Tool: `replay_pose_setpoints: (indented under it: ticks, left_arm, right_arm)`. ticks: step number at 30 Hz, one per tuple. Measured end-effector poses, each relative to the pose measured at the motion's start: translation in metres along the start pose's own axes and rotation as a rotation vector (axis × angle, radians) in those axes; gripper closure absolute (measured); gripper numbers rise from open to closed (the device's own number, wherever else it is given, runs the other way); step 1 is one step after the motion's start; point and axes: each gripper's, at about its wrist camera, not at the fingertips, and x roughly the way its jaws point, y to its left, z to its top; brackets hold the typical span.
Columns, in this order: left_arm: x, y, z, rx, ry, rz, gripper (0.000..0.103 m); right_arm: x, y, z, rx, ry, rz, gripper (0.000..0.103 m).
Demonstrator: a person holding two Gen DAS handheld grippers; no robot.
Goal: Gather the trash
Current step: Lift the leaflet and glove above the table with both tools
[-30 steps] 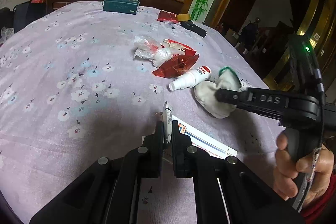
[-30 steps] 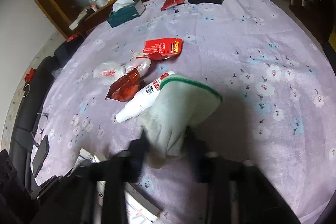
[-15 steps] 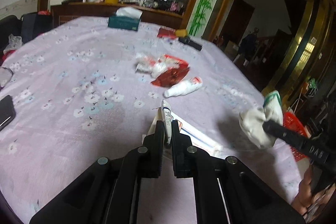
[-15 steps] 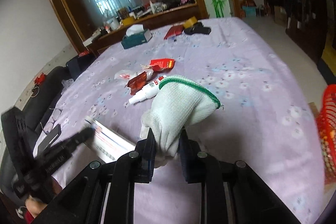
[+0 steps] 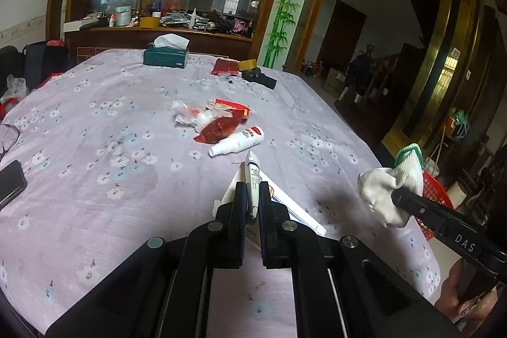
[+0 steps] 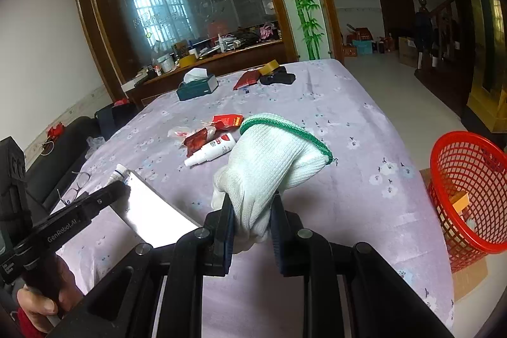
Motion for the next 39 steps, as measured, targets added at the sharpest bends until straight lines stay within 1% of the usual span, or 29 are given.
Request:
replay_pose_setpoints:
  ticks: [4,10,16,25,39]
  left_arm:
    - [-0.001,-0.012,-0.002,0.043,-0.024,0.041,0.097]
    - [0.004,-0.026,-0.005,0.083,-0.024,0.072,0.097]
    - [0.004,-0.034,-0.007,0.099,-0.020,0.063,0.097]
    - [-0.002,-0.049,-0.007,0.154,-0.055,0.083,0.097]
    - [-0.001,-0.052,-0.010,0.184,-0.064,0.102,0.097]
  right_arm:
    - [-0.004,-0.008,-0.004,0.015,-0.001,-0.010,0.081]
    - [-0.007,-0.011,-0.007,0.009,0.006,-0.007,0.081]
    - [-0.010,-0.009,-0.007,-0.001,0.006,-0.002,0.081]
    - [-0.018,-0.009,-0.007,0.001,-0.006,-0.013,0.081]
    - [-0.022,0.003,-0.006,-0.023,-0.012,-0.019,0.081]
